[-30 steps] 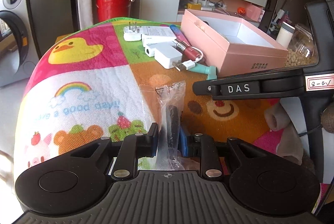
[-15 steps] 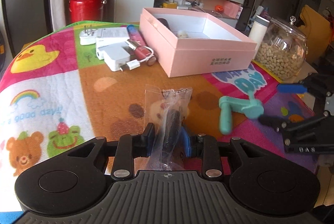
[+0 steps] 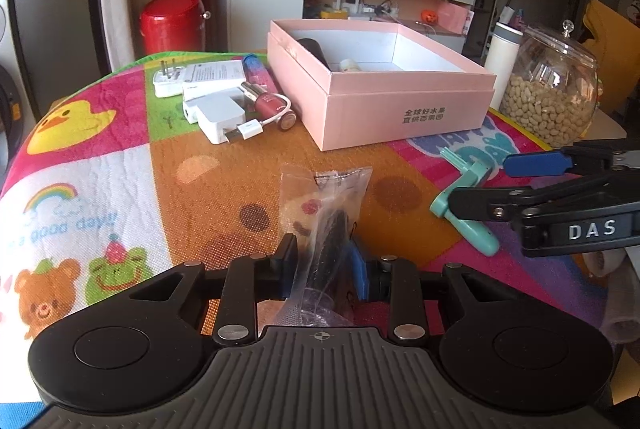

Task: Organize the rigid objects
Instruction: 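Grasp the teal plastic part with the right gripper while the left holds the bag, then carry the clear bag and teal part into the pink box and release both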

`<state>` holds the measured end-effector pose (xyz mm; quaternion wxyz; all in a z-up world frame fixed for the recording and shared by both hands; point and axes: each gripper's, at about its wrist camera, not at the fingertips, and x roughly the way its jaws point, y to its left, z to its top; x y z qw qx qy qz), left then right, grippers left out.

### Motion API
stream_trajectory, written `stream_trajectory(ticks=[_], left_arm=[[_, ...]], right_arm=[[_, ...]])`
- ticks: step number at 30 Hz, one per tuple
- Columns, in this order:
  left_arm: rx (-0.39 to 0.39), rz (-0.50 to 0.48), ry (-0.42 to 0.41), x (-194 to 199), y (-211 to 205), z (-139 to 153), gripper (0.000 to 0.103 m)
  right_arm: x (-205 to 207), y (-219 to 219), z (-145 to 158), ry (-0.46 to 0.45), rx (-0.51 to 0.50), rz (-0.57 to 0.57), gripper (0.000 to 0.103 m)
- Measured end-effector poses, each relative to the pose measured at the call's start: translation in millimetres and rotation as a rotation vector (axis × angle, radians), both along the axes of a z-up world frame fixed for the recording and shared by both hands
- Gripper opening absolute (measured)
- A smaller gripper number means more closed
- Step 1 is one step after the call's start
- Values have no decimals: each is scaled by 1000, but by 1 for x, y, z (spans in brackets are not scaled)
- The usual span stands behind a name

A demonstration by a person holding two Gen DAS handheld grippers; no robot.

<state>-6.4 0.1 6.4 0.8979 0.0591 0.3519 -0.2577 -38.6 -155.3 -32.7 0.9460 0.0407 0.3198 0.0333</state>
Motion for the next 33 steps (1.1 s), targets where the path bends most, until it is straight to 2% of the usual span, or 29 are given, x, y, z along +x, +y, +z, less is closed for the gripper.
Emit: stream_trajectory(ticks=[6,11,16,18,19,25,29,33], left_arm=[[-1,-1,-6,-2,0,-1,32],[10,2,-5,-1,-2,0,32],[17,-9,-1,0,-2,1,32],[0,-7,-2,0,1,0,30],[-9,-1,-4,0,3,0,29],[-32,-47,-19,-11,12,1,23],[-47,-86,-44,-22,14,7,23],[-89,-115,-91,-31,15,26,23]], right_arm=[[33,18,-17,58,-32,12,83],[35,22,-22,44,-57,17,89],[35,22,-23,37,-57,13,89],[34,23,-23,30,-60,16,85],[31,22,-22,18,-64,13,72],[18,23,-15,36,-89,49,71],[-4,19,1,-2,-108,82,71],[-24,11,19,-48,-107,85,71]])
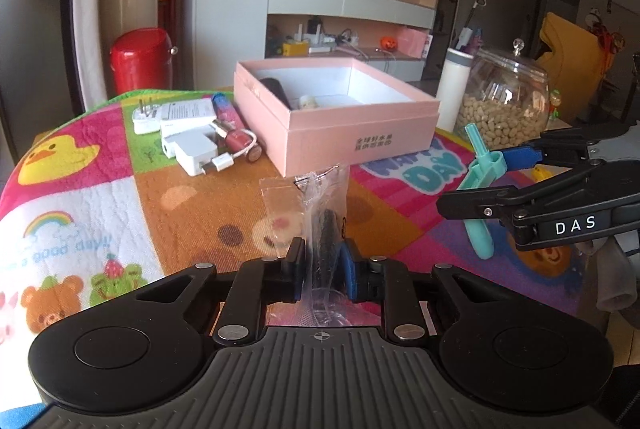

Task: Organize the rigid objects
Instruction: 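Carry the clear bag and teal part into the pink box and release both, then grasp the pink-and-blue tube with the left gripper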

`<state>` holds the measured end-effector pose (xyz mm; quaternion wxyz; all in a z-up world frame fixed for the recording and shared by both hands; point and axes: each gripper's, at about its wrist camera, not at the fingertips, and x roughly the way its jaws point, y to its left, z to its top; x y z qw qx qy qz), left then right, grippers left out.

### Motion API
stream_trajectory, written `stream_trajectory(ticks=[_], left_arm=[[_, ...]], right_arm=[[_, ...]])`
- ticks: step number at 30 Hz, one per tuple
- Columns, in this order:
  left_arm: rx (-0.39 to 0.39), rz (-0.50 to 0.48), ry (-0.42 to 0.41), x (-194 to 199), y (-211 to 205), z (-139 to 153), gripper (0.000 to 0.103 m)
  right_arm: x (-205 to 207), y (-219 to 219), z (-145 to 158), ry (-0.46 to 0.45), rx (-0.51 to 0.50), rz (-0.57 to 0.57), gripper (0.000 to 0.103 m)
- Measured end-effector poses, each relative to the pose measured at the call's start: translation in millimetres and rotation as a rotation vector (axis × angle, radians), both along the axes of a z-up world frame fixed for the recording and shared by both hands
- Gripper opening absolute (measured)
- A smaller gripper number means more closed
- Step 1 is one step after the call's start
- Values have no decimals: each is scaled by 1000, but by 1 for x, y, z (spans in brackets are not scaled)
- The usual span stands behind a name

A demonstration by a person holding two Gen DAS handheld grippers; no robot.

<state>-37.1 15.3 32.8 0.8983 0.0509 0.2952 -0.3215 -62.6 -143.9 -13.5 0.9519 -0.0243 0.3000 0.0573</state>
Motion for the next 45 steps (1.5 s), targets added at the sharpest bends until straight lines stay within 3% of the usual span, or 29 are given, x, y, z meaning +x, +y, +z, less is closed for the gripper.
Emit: stream_trajectory(ticks=[5,10,15,16,17,21,26,31,35,39,42,45], left_arm=[[-75,-34,-64,8,-6,47,23],[-173,-74,-179,53,-39,127,23],[-251,-26,-163,120,-75,180,24],[-251,6,-177,127,-77,182,24],[-247,35,-185,132,-77,180,24],[-254,129,-145,146,-49,153,23],[-191,278,60,173,-10,83,24],[-158,351,202,186,11,15,24],[-170,388,170,181,29,-5,24],[-181,410,109,171,44,0,24],[-198,427,79,169,54,6,24],[-233,409,111,174,65,5,24]], right_arm=[[-14,-9,24,-58,-9,-4,71],[-7,-23,59,-104,19,8,71],[45,-51,125,-215,14,-84,72],[63,-60,135,-217,32,-99,82],[77,-68,141,-206,48,-105,90],[99,-95,141,-204,114,-205,90],[88,-94,95,-165,124,-232,90],[82,-59,52,-78,60,-140,89],[90,-37,43,-9,80,-87,89],[117,-13,55,26,111,-45,89],[160,19,66,82,41,-16,89],[210,57,74,92,-51,1,89]])
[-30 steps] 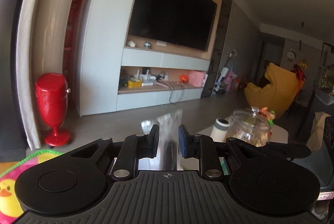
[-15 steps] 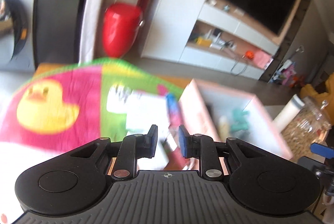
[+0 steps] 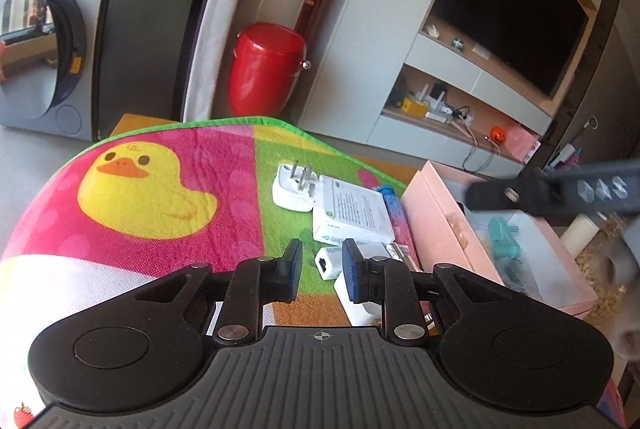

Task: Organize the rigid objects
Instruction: 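Grasp the pink-and-blue tube with the left gripper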

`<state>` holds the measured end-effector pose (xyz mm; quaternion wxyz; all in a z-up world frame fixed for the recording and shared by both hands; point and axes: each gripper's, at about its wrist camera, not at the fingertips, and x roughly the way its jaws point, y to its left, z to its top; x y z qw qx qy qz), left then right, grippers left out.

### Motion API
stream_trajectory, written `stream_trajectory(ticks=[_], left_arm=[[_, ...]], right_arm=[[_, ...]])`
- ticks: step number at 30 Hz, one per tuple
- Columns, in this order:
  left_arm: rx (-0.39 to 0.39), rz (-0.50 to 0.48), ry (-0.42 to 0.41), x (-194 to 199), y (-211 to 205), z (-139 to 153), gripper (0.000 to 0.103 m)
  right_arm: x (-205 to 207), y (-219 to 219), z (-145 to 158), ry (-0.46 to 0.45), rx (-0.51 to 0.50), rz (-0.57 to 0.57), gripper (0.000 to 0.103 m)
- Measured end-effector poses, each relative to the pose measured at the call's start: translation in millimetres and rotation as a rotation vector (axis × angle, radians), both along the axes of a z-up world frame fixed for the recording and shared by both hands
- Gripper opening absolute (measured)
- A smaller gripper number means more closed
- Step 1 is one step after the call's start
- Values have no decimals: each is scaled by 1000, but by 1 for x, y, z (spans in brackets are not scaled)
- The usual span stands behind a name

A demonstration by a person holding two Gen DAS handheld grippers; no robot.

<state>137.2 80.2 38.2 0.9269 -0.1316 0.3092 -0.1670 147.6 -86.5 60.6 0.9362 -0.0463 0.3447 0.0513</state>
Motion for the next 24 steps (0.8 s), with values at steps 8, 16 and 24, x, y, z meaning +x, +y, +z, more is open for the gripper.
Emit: stream_trajectory(ticks=[8,16,24], left_arm=[[-70,76,68,14,49,-5,24],[-118,120,77,16,82,-15,24],[-119,-24,36,22,45,-4,24]], right_arm=[[137,68,-27,132,44,-18,50],[164,81,-73,202,-225,-81,25],[102,46,-34,371,38,110,25]])
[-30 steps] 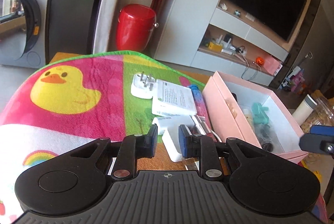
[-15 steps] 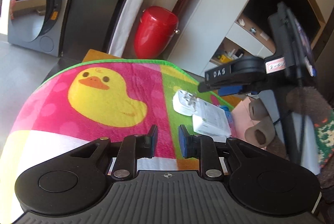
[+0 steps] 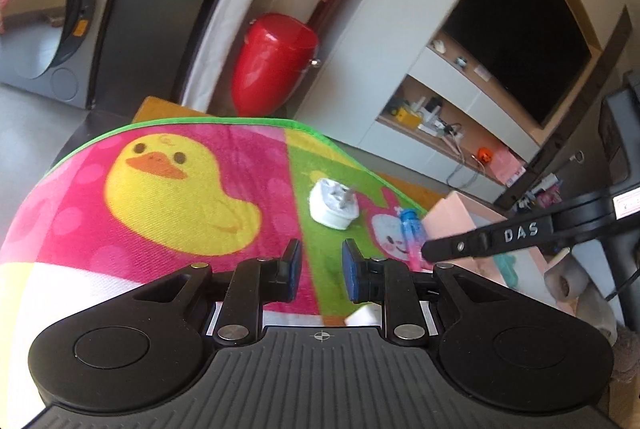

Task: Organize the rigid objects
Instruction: 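Grasp the pink-and-blue tube with the left gripper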

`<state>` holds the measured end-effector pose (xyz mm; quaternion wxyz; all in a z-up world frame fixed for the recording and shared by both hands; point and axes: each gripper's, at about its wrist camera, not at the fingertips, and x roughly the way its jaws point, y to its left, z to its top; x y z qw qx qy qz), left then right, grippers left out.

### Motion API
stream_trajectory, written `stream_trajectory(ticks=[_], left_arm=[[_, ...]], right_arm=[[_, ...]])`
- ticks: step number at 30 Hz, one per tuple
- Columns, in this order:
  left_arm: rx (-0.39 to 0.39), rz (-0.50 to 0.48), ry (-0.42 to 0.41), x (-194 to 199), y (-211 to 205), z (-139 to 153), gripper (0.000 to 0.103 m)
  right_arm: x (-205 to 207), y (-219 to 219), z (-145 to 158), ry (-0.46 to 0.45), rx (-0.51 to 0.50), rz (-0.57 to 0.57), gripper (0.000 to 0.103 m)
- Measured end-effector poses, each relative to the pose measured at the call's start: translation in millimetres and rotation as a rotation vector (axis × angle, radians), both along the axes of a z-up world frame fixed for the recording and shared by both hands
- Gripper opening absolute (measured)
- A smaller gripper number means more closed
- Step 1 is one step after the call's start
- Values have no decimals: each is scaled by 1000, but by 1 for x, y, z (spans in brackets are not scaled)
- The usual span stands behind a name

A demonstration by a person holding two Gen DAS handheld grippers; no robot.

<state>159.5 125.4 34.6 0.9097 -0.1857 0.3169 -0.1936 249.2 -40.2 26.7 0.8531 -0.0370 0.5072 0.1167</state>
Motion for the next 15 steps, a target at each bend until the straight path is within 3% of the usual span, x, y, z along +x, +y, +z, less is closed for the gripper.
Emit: stream_trajectory(ticks=[3,7,12,15], left_arm=[[63,-125,-6,10,-41,9,24],[130,-223,-4,45,-105,15,24],[202,-122,29,106,-160,11,24],[338,-99,63,130,-186,1,24]], right_arm=[[-35,-24,27,-158,-42,-75,28],[-79,-54,43,-286,-57,-103,36],[-133,-82,40,-426,-117,-108,49],[-157,-101,28,-471,-128,-117,55]])
